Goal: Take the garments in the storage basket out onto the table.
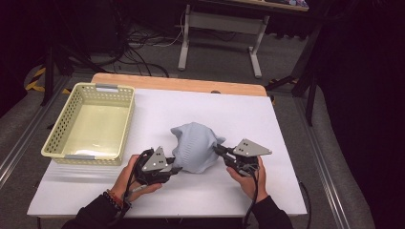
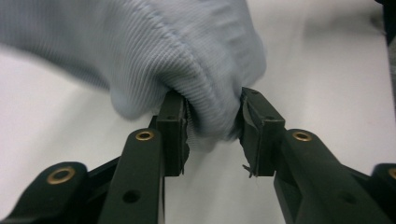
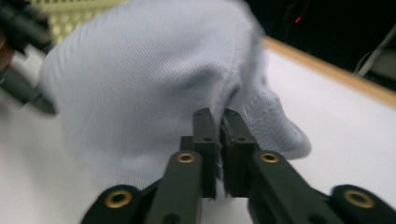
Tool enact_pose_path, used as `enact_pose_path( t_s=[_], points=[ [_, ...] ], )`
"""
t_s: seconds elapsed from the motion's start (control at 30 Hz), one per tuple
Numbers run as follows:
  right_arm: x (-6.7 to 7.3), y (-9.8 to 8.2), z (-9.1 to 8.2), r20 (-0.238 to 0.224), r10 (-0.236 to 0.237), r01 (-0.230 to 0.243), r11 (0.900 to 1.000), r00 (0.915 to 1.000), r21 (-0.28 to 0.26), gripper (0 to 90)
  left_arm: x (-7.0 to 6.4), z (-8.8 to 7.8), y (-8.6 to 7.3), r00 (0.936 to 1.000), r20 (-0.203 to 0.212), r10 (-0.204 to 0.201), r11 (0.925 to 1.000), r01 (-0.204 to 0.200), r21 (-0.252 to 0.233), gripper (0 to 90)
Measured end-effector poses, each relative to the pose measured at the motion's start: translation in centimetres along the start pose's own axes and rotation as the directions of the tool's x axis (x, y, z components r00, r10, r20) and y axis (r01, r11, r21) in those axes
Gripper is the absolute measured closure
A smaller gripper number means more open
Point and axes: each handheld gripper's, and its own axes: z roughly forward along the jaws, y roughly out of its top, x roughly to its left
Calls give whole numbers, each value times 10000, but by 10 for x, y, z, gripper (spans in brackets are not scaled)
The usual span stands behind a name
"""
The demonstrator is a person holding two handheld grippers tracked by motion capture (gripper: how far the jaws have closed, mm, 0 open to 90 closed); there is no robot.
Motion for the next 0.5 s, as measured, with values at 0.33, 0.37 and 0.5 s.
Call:
enact_pose_path(
  t_s=[0.33, 0.37, 0.5],
  points=[
    [-7, 6, -7, 611, -83, 106, 9992, 9981, -378, 899, -7, -15, 5, 9992, -22, 411, 9984, -411, -401, 566],
    [-7, 6, -9, 711, -95, 123, 9992, 9974, -391, 898, -7, -16, 6, 9993, -45, 370, 9983, -372, -449, 557],
    [-8, 3, -14, 850, -38, 77, 9989, 9964, -460, 874, -6, -21, 7, 9988, -246, 421, 9978, -433, -508, 519]
  ],
)
